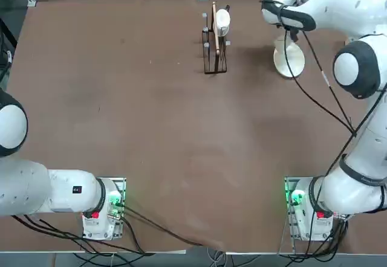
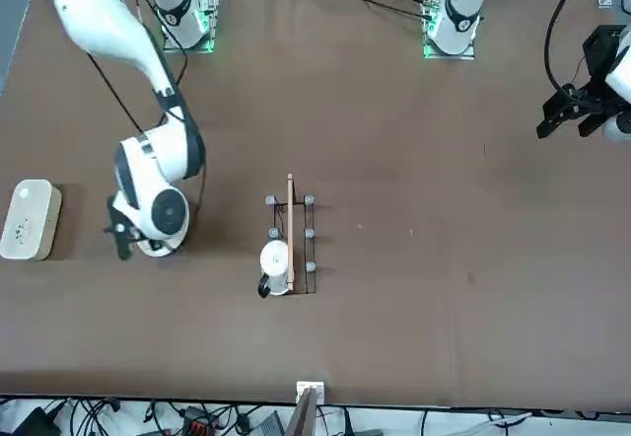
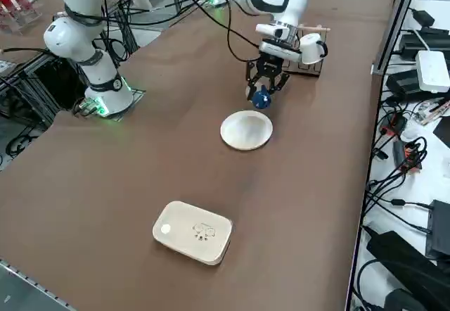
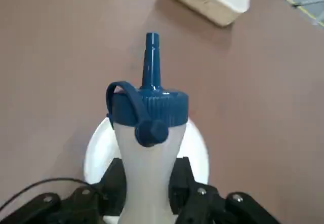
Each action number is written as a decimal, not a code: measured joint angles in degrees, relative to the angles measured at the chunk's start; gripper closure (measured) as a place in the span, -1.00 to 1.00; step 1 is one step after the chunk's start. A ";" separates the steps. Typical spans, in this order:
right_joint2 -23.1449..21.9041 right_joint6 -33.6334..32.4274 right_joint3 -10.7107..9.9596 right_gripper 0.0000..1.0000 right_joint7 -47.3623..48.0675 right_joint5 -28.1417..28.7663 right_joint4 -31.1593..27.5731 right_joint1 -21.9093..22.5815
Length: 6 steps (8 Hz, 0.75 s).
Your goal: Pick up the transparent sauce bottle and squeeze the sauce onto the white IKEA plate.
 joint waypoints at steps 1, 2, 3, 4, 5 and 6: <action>0.32 1.04 0.35 0.13 -3.08 3.68 0.22 0.52; 0.45 1.45 0.41 0.13 -6.66 8.32 0.44 0.47; 0.48 1.45 0.30 0.13 -10.68 12.68 0.55 0.01; 0.56 1.41 0.13 0.13 -14.92 17.56 0.55 -1.11; 0.65 1.40 0.07 0.13 -19.02 23.43 0.54 -2.88; 0.73 1.33 0.03 0.13 -22.04 28.67 0.42 -4.67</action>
